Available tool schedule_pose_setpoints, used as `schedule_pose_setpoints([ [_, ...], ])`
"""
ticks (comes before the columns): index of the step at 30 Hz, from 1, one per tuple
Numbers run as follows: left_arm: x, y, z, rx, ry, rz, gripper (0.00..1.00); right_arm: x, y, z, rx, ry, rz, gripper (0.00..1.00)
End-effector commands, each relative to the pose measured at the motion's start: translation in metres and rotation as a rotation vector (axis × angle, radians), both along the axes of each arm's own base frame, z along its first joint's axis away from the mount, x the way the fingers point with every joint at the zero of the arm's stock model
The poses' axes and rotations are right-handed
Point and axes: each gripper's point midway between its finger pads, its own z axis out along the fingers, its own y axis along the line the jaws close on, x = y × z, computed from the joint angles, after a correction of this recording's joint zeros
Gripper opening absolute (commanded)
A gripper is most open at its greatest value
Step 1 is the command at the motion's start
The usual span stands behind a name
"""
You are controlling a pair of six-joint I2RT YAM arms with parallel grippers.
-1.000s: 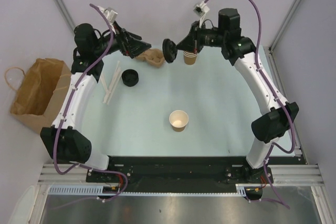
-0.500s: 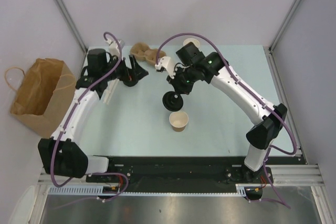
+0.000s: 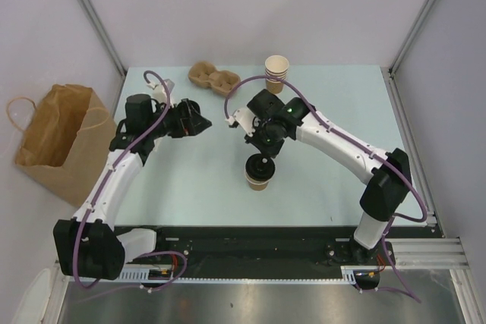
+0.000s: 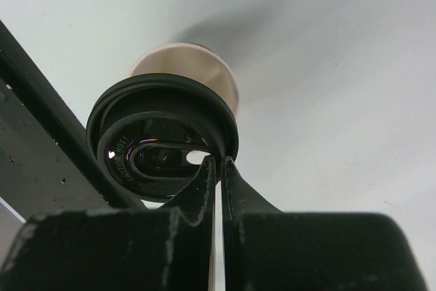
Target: Pack the takeout coffee
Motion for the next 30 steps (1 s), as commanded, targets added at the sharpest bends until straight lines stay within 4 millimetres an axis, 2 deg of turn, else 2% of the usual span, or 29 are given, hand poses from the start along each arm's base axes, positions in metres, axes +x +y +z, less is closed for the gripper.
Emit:
schedule_pose_setpoints([
  [1,-0.01,-0.002,-0.004,-0.033,0.029,-0.003,1.0,0.002,0.014,0.021,0.061,-0.082,0.003,0.0],
  [8,-0.014,0.001,-0.003,-0.04,-0.008,0.022,1.0,0.009,0.025,0.011,0.034,-0.112,0.018,0.0],
  [21,-0.008,0.001,-0.014,-0.032,0.015,0.028,1.0,-0.001,0.015,-0.008,-0.077,-0.099,0.066,0.0],
  [30,-0.006,0.001,-0.018,-0.03,0.033,0.032,1.0,0.015,0.007,-0.019,-0.124,-0.128,0.046,0.0],
])
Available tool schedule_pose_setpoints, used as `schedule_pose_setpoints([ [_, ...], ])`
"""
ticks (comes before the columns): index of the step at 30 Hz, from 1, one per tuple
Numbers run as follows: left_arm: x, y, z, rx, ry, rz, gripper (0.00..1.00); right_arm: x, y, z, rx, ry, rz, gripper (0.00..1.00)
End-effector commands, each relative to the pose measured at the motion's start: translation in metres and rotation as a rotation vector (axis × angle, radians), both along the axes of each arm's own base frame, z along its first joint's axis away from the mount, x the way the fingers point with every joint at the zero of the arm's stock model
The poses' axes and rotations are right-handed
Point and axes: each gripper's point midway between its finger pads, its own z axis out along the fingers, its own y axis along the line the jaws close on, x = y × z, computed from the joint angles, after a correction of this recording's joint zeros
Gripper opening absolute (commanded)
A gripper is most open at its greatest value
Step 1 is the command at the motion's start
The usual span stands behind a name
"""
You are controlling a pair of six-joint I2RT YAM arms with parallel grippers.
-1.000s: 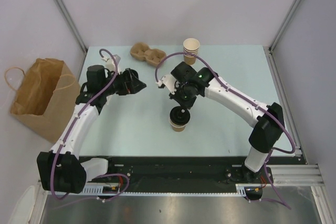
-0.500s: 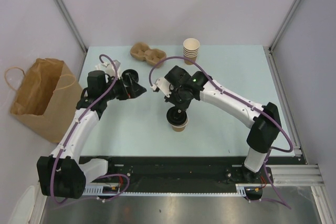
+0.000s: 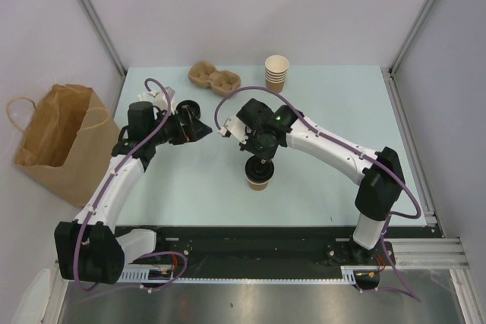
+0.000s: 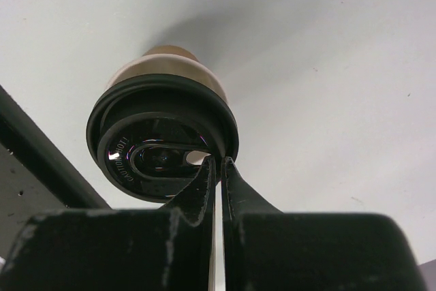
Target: Pack the takeout coffee
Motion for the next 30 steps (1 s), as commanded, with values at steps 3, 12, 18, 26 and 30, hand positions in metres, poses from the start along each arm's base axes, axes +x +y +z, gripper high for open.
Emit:
schedule_pose_setpoints([
  [3,0.006,0.002,0.005,-0.004,-0.026,0.013,1.0,0.011,0.0,-0.006,-0.023,-0.021,-0.007,0.0],
  [12,0.01,0.004,0.004,0.01,-0.026,0.023,0.99,0.014,0.008,-0.008,-0.008,-0.02,-0.007,0.0],
  [18,0.012,0.004,0.004,0.016,-0.026,0.021,1.0,0.011,0.008,-0.015,-0.022,0.001,0.009,0.0],
  [26,0.015,0.004,0.001,0.019,-0.014,0.016,0.99,0.014,0.013,-0.016,-0.019,0.006,0.01,0.0],
  [30,0.016,0.004,0.002,0.019,-0.013,0.014,0.99,0.016,0.016,-0.014,-0.014,0.004,0.012,0.0],
])
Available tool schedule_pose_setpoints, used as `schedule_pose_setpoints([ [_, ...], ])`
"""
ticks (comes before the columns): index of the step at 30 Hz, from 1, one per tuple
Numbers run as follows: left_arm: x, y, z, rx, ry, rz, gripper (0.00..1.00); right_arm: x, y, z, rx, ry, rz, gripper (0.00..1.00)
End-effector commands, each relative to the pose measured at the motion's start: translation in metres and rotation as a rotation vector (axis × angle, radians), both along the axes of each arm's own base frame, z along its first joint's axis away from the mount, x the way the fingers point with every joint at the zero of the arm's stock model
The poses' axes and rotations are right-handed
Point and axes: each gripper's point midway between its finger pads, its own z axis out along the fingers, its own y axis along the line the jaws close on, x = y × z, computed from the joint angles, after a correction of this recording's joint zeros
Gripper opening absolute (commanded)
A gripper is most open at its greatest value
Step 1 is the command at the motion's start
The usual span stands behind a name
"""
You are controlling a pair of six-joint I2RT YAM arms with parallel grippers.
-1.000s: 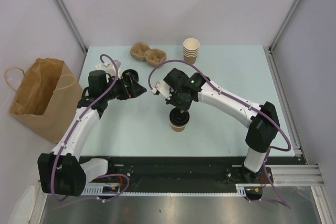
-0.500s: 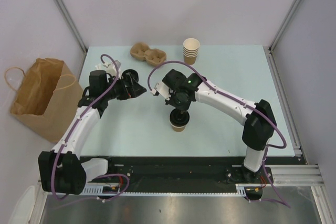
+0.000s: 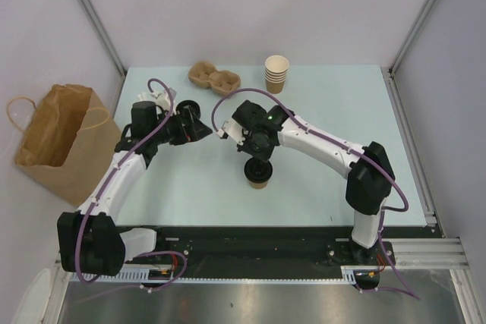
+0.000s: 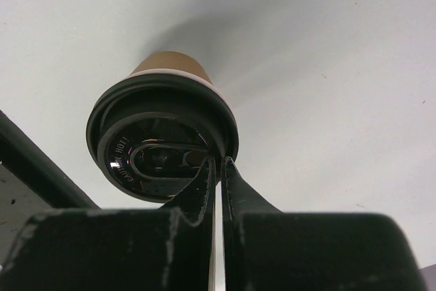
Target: Pack the takeout coffee
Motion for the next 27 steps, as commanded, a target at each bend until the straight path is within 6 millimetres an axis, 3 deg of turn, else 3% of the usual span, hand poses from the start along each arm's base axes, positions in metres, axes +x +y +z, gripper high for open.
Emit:
schedule_pose_setpoints([
  [1,0.01,0.001,0.018,0.002,-0.059,-0.004,1.0,0.008,0.013,0.01,0.033,-0.025,0.019,0.0],
  [7,0.011,0.001,0.018,0.007,-0.059,-0.006,0.99,0.007,0.011,0.005,0.016,-0.012,0.023,0.05],
  [13,0.01,0.001,0.019,0.008,-0.062,-0.009,1.0,0.007,0.014,0.009,0.025,-0.015,0.028,0.22],
  [14,0.009,0.0,0.019,0.006,-0.061,-0.013,0.99,0.008,0.016,0.013,0.033,-0.022,0.028,0.28],
  [27,0.006,-0.001,0.025,0.028,-0.089,-0.05,1.0,0.01,0.024,0.061,0.122,-0.091,0.031,0.52],
])
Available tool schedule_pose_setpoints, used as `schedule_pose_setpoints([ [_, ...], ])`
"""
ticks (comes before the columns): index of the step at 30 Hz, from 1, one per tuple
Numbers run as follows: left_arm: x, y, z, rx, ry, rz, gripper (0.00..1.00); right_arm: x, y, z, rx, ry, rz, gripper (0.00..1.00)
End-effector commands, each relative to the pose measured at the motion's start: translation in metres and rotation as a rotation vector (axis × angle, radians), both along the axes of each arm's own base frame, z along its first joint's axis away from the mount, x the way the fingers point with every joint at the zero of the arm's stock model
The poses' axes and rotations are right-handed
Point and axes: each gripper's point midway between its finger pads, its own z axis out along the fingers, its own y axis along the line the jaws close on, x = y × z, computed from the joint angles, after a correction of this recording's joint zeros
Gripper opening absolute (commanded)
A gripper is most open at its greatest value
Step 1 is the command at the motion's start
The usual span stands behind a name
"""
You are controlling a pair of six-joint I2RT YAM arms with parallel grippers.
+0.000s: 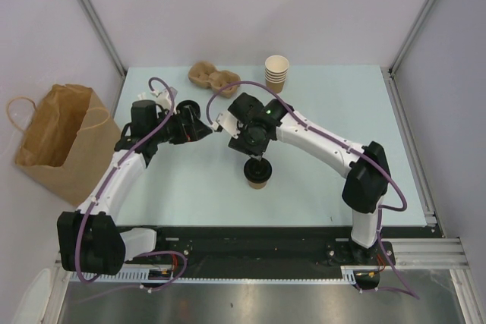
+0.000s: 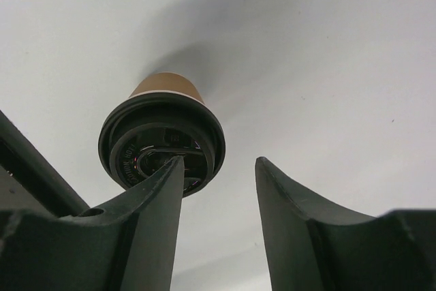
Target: Pack the takeout coffee
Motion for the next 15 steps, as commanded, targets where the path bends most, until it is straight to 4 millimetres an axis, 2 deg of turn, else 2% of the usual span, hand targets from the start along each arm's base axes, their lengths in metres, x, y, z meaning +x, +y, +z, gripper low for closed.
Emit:
schedule_pose_setpoints([
  [1,0.003,-0.001,0.024,0.012,-0.071,-0.036,0.99,-0.001,0.005,0.041,0.077,-0.062,0.013,0.54],
  [5,0.001,-0.006,0.033,-0.004,-0.085,-0.076,1.0,-0.005,0.006,0.06,0.14,-0.075,0.014,0.65],
  [8,-0.008,-0.02,0.041,-0.046,-0.099,-0.171,1.0,-0.006,-0.002,0.073,0.211,-0.05,-0.023,0.68],
  [9,-0.01,-0.023,0.044,-0.039,-0.118,-0.2,1.0,-0.001,-0.009,0.076,0.238,-0.035,-0.054,0.68],
  [10,-0.018,-0.031,0.048,-0.055,-0.122,-0.252,0.99,-0.004,-0.015,0.084,0.281,-0.017,-0.082,0.68],
  [11,-0.023,-0.037,0.052,-0.071,-0.138,-0.301,0.99,-0.01,-0.011,0.088,0.353,0.04,-0.073,0.68],
  [12,-0.029,-0.043,0.055,-0.089,-0.149,-0.34,0.99,0.001,-0.026,0.094,0.41,0.057,-0.125,0.67],
  [13,-0.04,-0.054,0.059,-0.126,-0.17,-0.419,0.99,-0.002,-0.017,0.108,0.547,0.122,-0.119,0.65],
  [14,-0.046,-0.06,0.06,-0.141,-0.181,-0.464,1.0,-0.011,-0.031,0.106,0.617,0.169,-0.151,0.65],
  [15,-0.052,-0.065,0.06,-0.151,-0.193,-0.506,0.99,-0.011,-0.034,0.111,0.699,0.197,-0.169,0.64],
])
